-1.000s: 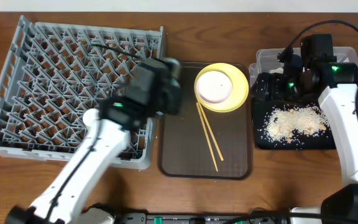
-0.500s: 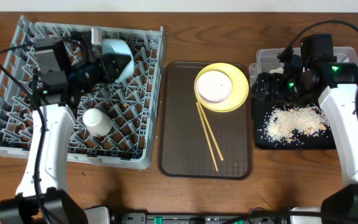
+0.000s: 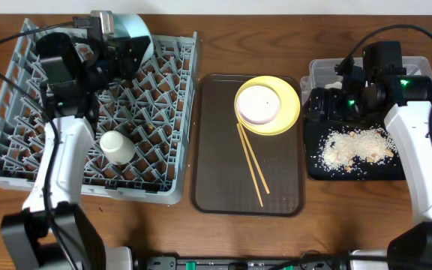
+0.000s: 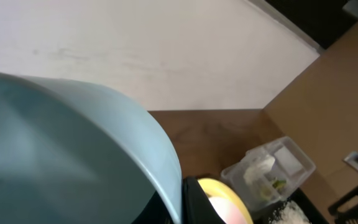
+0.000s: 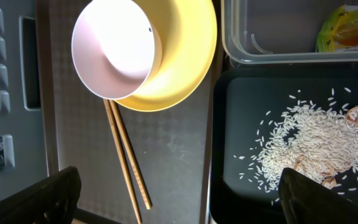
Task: Sort waste into correct bins and load items into the dishwasher
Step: 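Carry the blue bowl into the dish rack and release it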
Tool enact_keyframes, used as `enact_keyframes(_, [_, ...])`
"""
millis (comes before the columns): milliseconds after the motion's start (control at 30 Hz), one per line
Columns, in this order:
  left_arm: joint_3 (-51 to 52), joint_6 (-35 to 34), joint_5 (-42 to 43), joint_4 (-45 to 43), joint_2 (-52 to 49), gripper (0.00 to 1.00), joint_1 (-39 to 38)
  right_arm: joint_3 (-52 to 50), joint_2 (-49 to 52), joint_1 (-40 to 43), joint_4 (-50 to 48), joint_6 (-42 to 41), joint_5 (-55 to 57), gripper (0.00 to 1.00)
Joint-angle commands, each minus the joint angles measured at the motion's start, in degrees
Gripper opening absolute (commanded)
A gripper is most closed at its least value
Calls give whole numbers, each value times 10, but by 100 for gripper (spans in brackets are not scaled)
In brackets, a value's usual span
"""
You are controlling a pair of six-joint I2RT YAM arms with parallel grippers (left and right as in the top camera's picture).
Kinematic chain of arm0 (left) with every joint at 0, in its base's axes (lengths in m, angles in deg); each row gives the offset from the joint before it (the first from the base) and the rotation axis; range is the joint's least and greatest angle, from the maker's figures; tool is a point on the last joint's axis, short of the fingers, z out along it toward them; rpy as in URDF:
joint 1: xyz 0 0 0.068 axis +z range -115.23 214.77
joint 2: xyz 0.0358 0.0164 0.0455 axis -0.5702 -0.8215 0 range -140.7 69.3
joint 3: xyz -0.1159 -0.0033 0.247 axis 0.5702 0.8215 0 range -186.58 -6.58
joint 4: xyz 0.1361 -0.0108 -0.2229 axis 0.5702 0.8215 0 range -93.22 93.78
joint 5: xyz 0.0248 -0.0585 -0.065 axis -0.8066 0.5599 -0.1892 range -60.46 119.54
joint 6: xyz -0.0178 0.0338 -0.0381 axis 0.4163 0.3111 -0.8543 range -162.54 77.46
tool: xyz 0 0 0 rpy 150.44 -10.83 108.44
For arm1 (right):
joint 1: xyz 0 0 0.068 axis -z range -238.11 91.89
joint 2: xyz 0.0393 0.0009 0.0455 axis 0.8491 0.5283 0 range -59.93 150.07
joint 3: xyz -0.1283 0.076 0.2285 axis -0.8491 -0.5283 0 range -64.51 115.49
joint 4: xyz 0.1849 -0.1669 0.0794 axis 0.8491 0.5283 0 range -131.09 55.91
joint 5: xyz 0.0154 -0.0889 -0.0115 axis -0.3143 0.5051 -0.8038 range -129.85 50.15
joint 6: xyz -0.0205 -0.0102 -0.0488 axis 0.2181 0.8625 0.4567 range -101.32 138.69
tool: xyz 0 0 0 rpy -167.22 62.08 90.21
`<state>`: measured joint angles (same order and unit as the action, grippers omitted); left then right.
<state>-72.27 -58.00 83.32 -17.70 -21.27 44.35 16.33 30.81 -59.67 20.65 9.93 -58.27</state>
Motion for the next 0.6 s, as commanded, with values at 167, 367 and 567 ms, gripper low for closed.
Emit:
enact_keyframes(167, [-11,-143,43,-133,-122,8,16,9,-13,7,11,-6,-2,99])
enact_keyframes(367, [-11,-162,61,-139,-168,8,27,9,-13,7,11,-6,-2,99])
enact_keyframes(567, [-11,-161,63,-135,-189,8,31,9,-13,7,11,-6,-2,99])
